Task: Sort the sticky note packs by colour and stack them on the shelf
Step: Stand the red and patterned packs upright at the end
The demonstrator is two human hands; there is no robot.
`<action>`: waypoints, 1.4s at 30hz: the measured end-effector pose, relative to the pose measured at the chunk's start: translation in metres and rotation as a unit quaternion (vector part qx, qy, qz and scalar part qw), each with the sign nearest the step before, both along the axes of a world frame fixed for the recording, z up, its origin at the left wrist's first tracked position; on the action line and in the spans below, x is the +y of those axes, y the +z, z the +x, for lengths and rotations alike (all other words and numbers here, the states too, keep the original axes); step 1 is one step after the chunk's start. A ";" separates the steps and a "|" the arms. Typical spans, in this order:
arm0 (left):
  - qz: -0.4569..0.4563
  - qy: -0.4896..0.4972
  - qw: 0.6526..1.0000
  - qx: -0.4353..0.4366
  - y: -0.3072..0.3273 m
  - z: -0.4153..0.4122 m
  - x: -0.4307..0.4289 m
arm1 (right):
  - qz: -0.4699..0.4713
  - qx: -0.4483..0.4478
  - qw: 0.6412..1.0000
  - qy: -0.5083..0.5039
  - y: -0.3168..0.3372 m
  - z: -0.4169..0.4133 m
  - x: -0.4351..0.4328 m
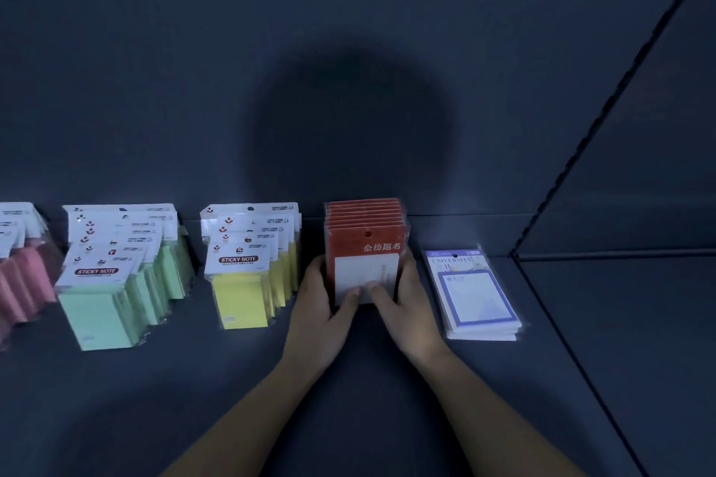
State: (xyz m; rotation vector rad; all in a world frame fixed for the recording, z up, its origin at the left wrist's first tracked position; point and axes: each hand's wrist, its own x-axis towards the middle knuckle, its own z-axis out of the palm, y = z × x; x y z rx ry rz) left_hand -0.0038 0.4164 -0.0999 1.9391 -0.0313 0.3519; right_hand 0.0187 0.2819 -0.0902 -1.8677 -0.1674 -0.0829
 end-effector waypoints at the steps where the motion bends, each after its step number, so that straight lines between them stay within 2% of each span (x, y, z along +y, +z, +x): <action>1: 0.000 0.001 1.000 0.002 0.000 0.000 -0.001 | -0.002 0.005 1.000 0.000 0.000 0.000 -0.001; 11: 0.000 -0.016 0.999 0.032 0.007 -0.012 0.000 | -0.029 0.055 0.998 -0.026 0.013 -0.017 0.003; 13: -0.014 0.015 0.998 0.055 0.006 -0.025 -0.002 | -0.055 0.068 0.996 -0.026 0.012 -0.027 0.004; 16: -0.086 0.082 0.990 0.072 0.009 -0.044 -0.014 | -0.081 0.076 0.993 -0.039 0.012 -0.039 0.000; 20: -0.107 0.121 0.985 0.061 0.017 -0.054 -0.037 | -0.071 0.049 0.992 -0.090 0.025 -0.049 -0.013; 22: -0.122 0.067 0.987 0.078 0.024 -0.056 -0.051 | -0.062 0.009 0.989 -0.132 0.034 -0.053 -0.025; 25: -0.099 -0.068 0.975 0.187 0.035 -0.050 -0.079 | -0.100 -0.018 0.976 -0.195 0.042 -0.056 -0.057; 27: -0.076 -0.099 0.962 0.244 0.039 -0.042 -0.092 | -0.146 0.020 0.965 -0.216 0.038 -0.055 -0.078; 29: -0.093 -0.102 0.954 0.264 0.044 -0.036 -0.102 | -0.153 0.082 0.963 -0.205 0.031 -0.056 -0.089; 32: -0.201 -0.113 0.926 0.300 0.052 -0.029 -0.116 | -0.143 0.088 0.968 -0.185 0.023 -0.056 -0.101; 35: -0.283 -0.099 0.897 0.324 0.057 -0.019 -0.123 | -0.091 0.093 0.971 -0.199 0.028 -0.049 -0.114; 38: -0.307 -0.050 0.886 0.345 0.057 -0.010 -0.122 | -0.050 0.118 0.974 -0.186 0.028 -0.046 -0.121; 42: -0.260 -0.095 0.893 0.356 0.056 -0.013 -0.129 | 0.020 0.137 0.977 -0.160 0.027 -0.050 -0.129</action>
